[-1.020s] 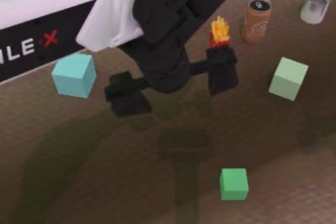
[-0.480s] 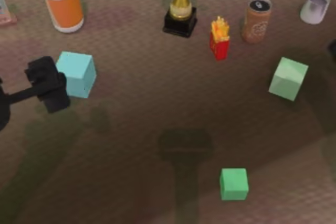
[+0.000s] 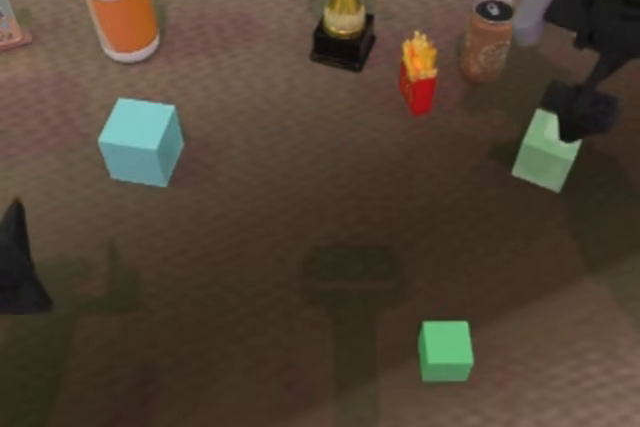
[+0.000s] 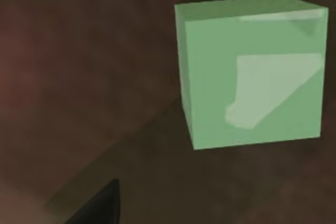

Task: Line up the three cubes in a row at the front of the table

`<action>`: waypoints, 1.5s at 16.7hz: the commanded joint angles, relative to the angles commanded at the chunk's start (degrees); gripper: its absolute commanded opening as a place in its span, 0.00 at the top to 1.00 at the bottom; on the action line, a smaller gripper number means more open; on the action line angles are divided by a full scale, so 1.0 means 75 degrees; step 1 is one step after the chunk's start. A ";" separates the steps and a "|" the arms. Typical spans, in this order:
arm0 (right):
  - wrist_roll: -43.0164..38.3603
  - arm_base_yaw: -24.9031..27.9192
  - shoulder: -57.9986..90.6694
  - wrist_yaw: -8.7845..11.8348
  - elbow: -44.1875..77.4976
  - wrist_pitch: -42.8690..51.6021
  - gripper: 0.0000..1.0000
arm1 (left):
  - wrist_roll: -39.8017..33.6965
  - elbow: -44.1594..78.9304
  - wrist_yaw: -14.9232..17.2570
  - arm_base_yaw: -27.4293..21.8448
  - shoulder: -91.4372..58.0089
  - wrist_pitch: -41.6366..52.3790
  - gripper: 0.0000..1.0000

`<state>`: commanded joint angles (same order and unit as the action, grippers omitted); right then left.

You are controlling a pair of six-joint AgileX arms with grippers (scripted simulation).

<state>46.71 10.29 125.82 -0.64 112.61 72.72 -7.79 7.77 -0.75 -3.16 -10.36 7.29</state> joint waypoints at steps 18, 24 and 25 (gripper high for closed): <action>0.0511 0.0119 0.1586 0.0046 -0.0149 -0.1262 0.00 | 0.1039 -0.1036 0.0100 0.0574 0.1381 -0.0972 0.00; 0.0507 0.0125 0.1701 0.0045 -0.0573 -0.1732 0.00 | 0.1039 -0.1036 0.0100 0.0574 0.1381 -0.0972 0.00; 0.0507 0.0125 0.1701 0.0045 -0.0573 -0.1732 0.08 | 0.1039 -0.1036 0.0100 0.0574 0.1381 -0.0972 0.00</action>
<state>50.51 11.22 138.58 -0.31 108.31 59.73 0.00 0.00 0.00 1.15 0.00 0.00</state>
